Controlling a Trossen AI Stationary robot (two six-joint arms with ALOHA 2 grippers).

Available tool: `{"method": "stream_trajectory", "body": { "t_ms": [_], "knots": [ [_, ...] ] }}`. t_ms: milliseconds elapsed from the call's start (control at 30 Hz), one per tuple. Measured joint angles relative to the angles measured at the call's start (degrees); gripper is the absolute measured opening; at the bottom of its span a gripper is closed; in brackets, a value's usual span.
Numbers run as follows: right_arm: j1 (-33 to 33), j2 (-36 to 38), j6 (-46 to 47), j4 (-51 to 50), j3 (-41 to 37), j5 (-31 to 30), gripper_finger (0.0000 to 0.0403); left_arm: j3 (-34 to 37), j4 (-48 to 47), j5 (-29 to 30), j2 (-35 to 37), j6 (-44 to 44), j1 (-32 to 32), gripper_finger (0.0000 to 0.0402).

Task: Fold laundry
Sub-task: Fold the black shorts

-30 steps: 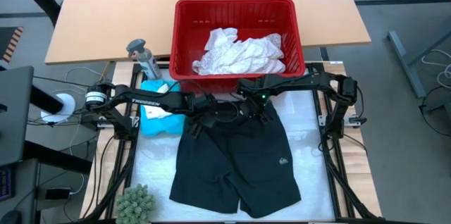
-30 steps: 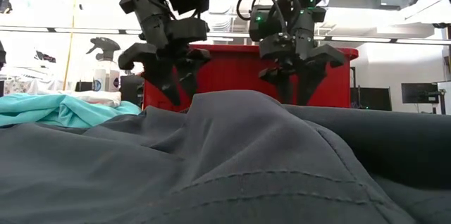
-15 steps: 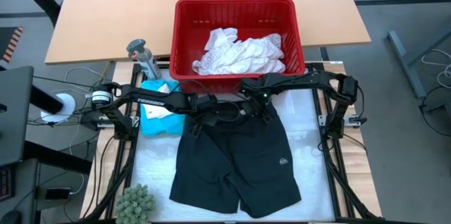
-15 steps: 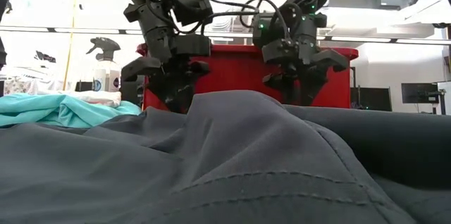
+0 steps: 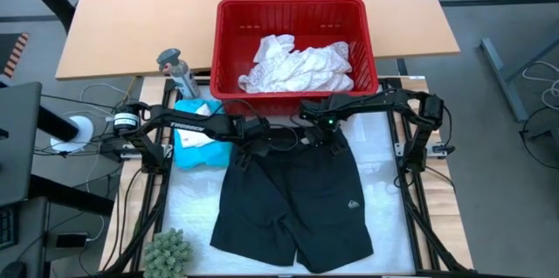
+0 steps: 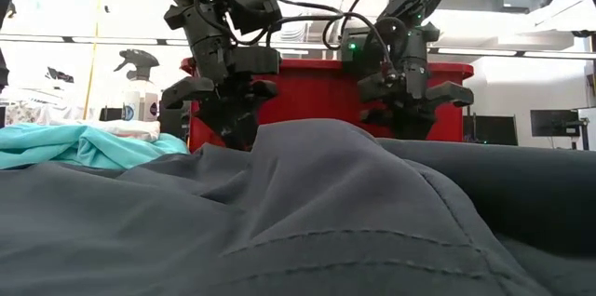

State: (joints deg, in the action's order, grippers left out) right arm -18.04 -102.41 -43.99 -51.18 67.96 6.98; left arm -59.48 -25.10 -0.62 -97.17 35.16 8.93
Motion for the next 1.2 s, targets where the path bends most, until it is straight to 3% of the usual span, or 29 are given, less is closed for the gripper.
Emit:
{"method": "stream_trajectory", "body": {
  "t_ms": [200,267,500,800,1033,1200],
  "knots": [
    [0.0,0.0,0.97,-0.26,0.0,-0.61,0.0035,0.0,0.17,0.4,0.0,0.2,0.0,0.0021],
    [0.0,0.0,0.94,-0.4,0.0,-0.94,0.0028,0.0,0.2,0.61,0.0,-0.05,0.0,0.0007],
    [0.02,0.31,3.46,-1.26,0.29,-1.09,0.0014,-0.18,0.0,5.72,0.04,-1.41,-0.04,0.0001],
    [-0.03,6.57,7.0,-4.53,3.32,-1.63,0.0014,-6.53,-3.55,6.08,0.17,-4.38,0.07,0.0],
    [-0.12,12.38,12.4,-10.72,3.39,-7.09,0.0014,-11.34,-10.32,9.6,0.2,-6.55,0.29,0.0],
    [-0.69,15.5,21.21,-13.13,3.34,-13.86,0.0014,-13.65,-14.03,11.22,0.22,-8.12,1.33,0.0]
  ]
}}
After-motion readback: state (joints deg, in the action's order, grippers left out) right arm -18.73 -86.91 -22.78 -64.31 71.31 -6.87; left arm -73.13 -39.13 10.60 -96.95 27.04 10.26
